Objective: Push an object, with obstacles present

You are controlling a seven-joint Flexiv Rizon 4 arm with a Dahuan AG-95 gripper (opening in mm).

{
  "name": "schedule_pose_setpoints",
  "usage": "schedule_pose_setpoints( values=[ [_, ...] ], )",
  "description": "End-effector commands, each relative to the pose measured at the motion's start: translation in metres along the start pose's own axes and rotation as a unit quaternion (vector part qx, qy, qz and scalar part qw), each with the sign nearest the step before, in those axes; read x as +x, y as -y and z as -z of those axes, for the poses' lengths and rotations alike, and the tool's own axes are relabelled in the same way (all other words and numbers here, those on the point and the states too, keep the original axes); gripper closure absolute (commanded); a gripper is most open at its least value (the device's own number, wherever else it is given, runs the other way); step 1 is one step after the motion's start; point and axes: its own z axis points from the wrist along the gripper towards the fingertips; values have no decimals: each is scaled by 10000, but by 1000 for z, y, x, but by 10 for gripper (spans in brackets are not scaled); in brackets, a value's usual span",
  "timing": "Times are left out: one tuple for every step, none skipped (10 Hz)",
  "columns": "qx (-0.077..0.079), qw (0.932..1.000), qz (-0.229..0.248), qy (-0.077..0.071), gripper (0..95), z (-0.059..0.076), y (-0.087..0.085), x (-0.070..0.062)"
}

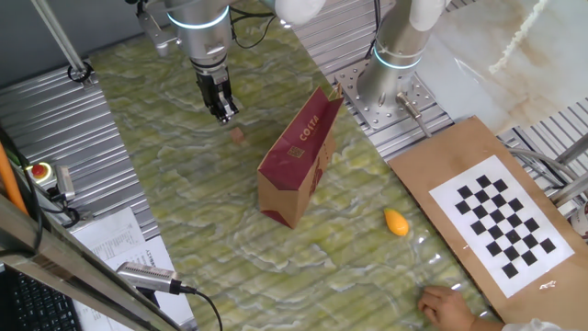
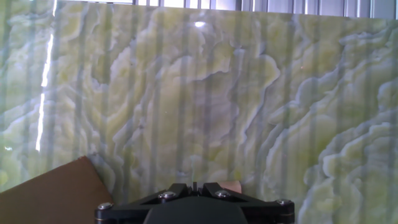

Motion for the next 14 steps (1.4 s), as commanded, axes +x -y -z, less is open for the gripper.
schedule_pose_setpoints(
  values=[
    [35,10000,28,-22,950,-1,0,0],
    [70,10000,33,-44,950,-3,1,0],
    [82,9999,44,-64,950,-6,2,0],
    [85,9999,59,-70,950,-8,2,0],
    [84,9999,78,-82,950,-11,3,0],
    [83,9999,94,-82,950,-13,4,0],
    [84,9999,105,-81,950,-15,4,0],
    [86,9998,135,-88,950,-17,5,1],
    [86,9997,200,-89,950,-18,5,2],
    [75,9997,232,-43,950,-19,4,4],
    [73,9997,247,-45,950,-19,4,6],
    [84,9993,366,-51,950,-18,3,9],
    [86,9991,401,-50,950,-18,3,9],
    [91,9989,467,-48,950,-18,3,9]
  ],
)
